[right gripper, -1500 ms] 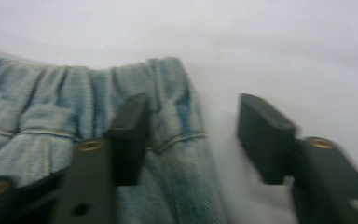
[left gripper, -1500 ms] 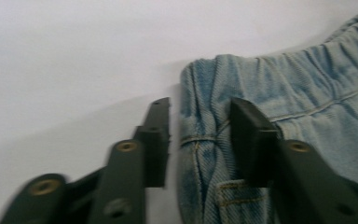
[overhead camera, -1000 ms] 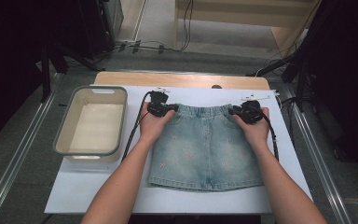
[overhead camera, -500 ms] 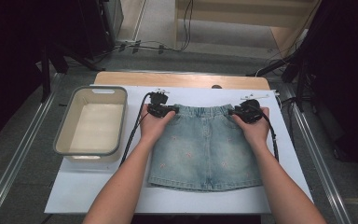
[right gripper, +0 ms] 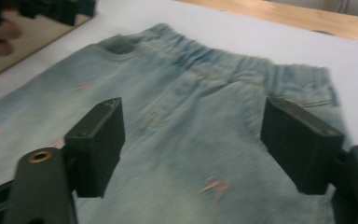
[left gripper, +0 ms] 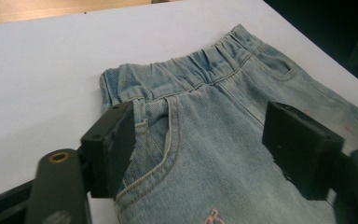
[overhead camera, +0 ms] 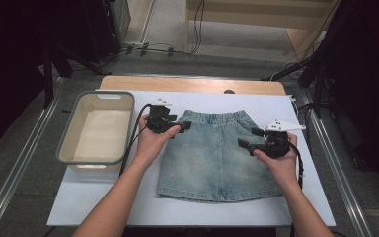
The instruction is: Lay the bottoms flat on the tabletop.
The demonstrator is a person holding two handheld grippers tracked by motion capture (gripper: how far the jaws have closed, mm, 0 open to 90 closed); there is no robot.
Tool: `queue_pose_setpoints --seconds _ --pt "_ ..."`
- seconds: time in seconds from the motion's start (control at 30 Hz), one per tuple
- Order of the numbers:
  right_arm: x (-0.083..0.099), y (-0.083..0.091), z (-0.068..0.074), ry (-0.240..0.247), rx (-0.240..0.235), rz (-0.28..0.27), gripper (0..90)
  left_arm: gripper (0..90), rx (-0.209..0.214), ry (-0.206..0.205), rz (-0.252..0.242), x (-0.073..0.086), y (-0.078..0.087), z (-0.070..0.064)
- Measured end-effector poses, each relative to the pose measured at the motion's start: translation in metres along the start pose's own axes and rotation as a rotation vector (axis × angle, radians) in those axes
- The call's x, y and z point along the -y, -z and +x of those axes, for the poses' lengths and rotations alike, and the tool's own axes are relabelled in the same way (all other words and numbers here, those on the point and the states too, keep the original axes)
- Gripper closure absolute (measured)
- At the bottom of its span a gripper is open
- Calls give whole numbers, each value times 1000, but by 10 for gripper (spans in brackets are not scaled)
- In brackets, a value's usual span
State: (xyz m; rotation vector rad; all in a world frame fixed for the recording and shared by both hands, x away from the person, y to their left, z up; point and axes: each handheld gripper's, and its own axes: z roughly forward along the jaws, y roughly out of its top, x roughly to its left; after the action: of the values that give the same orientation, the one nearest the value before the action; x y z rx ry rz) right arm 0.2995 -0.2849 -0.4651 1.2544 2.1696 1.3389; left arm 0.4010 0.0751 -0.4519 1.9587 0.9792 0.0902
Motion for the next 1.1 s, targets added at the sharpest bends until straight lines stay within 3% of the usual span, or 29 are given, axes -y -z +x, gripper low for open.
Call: queue_pose_setpoints --seconds 0.2,0.33,0.4,0.5,0.6,0.77,0.9,1.1 --pt "16 17 41 36 -53 -29 134 125 11 -4 -18 3 7 -1" --pt "23 19 65 43 -136 -23 132 65 18 -13 -17 1 8 -4" --pt "25 19 76 54 -154 -19 119 15 31 -9 -24 0 8 -4" --pt "29 17 92 61 -164 -15 86 13 61 -10 -25 -1 9 -3" --pt "33 12 108 93 -173 19 22 0 69 -18 -31 -1 9 -2" --pt "39 6 132 118 -209 20 0 0 84 -21 -44 -3 9 -4" --pt "43 2 148 121 -283 6 0 0 81 -32 -30 -7 6 -5" --pt "44 -6 171 143 -263 9 0 0 78 -55 -42 -15 7 -9"
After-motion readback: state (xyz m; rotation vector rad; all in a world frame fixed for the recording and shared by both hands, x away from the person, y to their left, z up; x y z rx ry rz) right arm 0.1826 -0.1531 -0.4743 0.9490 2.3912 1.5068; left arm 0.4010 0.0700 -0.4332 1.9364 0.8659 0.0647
